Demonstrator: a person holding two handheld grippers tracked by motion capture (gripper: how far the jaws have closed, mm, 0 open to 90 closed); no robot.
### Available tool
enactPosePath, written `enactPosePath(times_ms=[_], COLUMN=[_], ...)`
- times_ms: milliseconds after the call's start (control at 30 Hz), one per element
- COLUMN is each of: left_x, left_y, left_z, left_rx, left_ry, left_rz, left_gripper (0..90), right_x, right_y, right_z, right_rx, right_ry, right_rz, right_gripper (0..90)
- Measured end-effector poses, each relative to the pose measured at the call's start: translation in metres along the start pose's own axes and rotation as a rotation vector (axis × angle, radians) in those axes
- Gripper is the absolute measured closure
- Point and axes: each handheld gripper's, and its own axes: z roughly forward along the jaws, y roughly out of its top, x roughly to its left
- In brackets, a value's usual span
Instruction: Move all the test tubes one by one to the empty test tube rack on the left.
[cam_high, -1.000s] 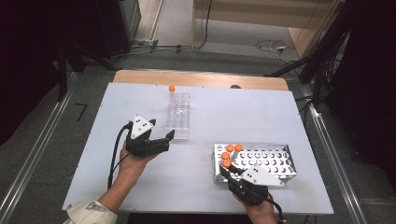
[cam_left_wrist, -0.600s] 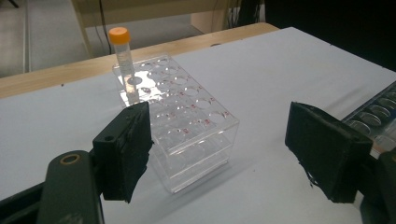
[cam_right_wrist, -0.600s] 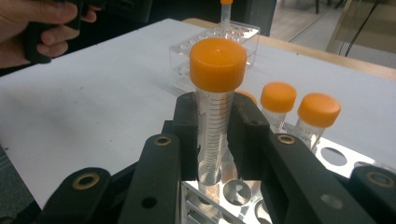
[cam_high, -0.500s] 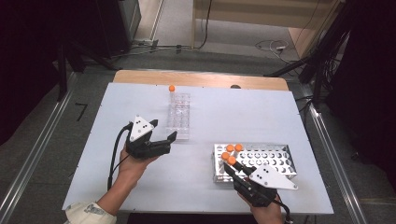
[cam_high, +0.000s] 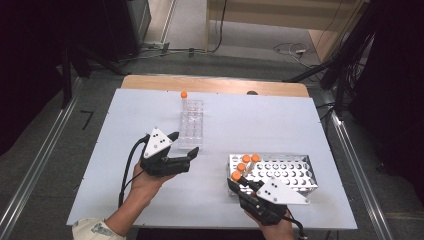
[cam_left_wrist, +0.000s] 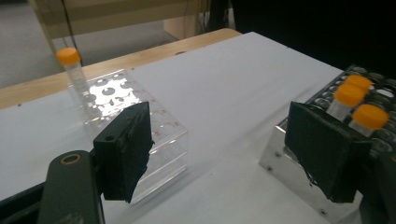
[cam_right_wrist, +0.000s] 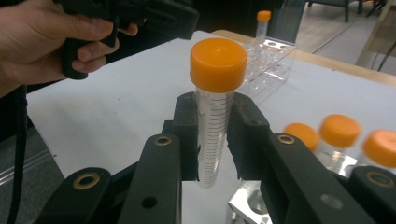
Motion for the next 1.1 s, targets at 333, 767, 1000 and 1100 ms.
enactPosePath(times_ms=[333,767,1000,1100], left_x=[-0.03,-0.047,-0.049,-0.05], left_y=[0.005,0.0,-0.005,-0.005], left_z=[-0.008,-0.001,0.004,0.003], left_rx=[-0.006,0.043,0.064,0.062], left_ry=[-0.162,-0.289,-0.312,-0.307], left_rz=[0.049,0.086,0.096,0.103], left_gripper=[29.6,46.7,56.7,62.6], right_x=[0.008,0.009,0.01,0.009], right_y=[-0.001,0.002,0.003,0.003], right_z=[0.037,0.051,0.052,0.052], right_rx=[0.058,0.074,0.072,0.075], right_ry=[0.033,0.038,0.039,0.041], right_rz=[-0.015,-0.016,-0.019,-0.02], right_gripper=[72.1,72.1,72.1,72.1])
